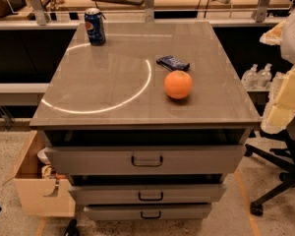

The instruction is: Move orange near pepsi can

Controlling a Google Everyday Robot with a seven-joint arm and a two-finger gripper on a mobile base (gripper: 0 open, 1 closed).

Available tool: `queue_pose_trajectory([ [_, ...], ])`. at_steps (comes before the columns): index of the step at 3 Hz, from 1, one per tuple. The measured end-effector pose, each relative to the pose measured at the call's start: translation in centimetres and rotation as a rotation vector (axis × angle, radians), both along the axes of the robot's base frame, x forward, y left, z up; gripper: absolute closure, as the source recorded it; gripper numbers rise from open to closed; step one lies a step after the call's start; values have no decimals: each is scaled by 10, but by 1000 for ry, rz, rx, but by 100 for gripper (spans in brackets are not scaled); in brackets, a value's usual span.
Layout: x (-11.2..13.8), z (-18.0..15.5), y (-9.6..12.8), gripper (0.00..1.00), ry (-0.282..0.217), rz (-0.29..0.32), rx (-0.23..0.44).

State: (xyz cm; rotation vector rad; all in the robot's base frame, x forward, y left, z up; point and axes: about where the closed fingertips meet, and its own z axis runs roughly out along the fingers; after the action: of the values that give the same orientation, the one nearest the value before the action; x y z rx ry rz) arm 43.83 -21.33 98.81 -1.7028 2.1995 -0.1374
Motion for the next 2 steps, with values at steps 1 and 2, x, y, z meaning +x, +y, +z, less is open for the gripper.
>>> queue_pose_trajectory([
  [1, 0, 0, 0, 0, 0, 0, 0],
  [2, 14, 0, 7, 0, -33, 6, 47],
])
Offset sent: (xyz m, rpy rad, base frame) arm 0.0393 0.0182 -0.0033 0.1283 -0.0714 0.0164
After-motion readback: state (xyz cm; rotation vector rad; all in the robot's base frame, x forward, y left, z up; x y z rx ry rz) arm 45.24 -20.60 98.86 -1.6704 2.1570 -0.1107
